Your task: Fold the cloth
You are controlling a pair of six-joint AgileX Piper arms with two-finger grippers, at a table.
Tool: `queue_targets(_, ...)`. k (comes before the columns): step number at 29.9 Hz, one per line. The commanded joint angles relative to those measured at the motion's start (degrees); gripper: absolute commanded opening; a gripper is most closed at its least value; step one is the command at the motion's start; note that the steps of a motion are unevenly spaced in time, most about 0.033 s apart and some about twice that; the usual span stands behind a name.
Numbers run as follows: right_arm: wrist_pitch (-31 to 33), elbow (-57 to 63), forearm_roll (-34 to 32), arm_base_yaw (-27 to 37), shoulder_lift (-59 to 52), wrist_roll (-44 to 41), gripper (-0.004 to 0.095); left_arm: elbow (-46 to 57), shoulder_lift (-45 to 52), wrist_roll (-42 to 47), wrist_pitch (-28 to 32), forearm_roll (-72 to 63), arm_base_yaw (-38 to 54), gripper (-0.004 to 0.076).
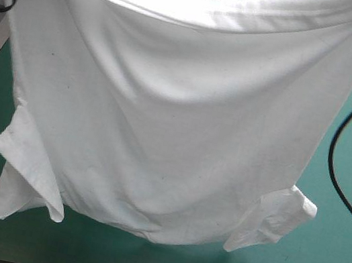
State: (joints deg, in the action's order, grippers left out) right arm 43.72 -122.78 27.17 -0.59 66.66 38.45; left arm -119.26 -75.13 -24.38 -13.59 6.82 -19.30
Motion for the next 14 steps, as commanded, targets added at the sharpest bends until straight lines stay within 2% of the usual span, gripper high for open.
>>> queue_targets(1,-2.33,-0.73,-0.06,0.38,5.74,-2.11,-0.0018,0.23,-3.35,0.44,3.06,0.05,-0.24,-0.0018)
queue_targets(4,-3.16,-0.73,0.85,0.38,10.71,-2.42,-0.0018,0.68,-6.93,0.45,5.7,0.05,-0.24,-0.0018)
queue_targets(6,-5.52,-0.73,1.72,0.38,14.11,-2.41,-0.0017,0.68,-10.29,0.06,10.59,0.13,-0.13,-0.0018)
queue_targets(9,-10.99,-0.73,4.33,0.38,18.52,-1.2,-0.0018,0.68,-14.48,0.06,22.87,0.27,1.12,-0.0018)
queue_targets(12,-17.18,-0.73,8.14,0.38,21.11,2.57,-0.0017,0.68,-18.97,0.06,38.12,-0.58,3.12,-0.0018)
queue_targets(14,-20.92,-0.73,11.65,0.38,22.18,6.38,-0.0018,0.68,-20.91,0.06,43.05,-0.69,4.68,-0.0018)
